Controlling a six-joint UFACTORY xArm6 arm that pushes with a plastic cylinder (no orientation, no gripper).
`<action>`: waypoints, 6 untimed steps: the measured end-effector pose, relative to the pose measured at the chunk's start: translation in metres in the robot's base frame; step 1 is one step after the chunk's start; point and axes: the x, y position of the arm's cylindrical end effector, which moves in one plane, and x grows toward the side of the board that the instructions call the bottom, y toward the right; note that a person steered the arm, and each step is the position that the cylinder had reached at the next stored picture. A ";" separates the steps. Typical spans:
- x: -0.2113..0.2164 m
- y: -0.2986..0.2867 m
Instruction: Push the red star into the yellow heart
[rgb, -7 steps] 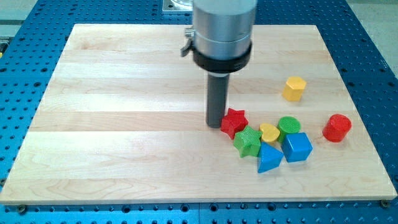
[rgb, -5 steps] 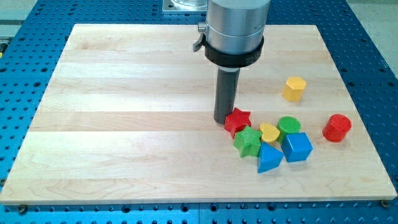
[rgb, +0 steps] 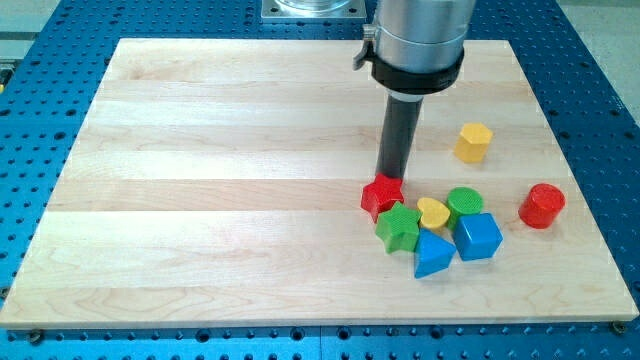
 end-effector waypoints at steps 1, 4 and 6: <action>-0.001 0.020; -0.012 -0.079; 0.008 -0.043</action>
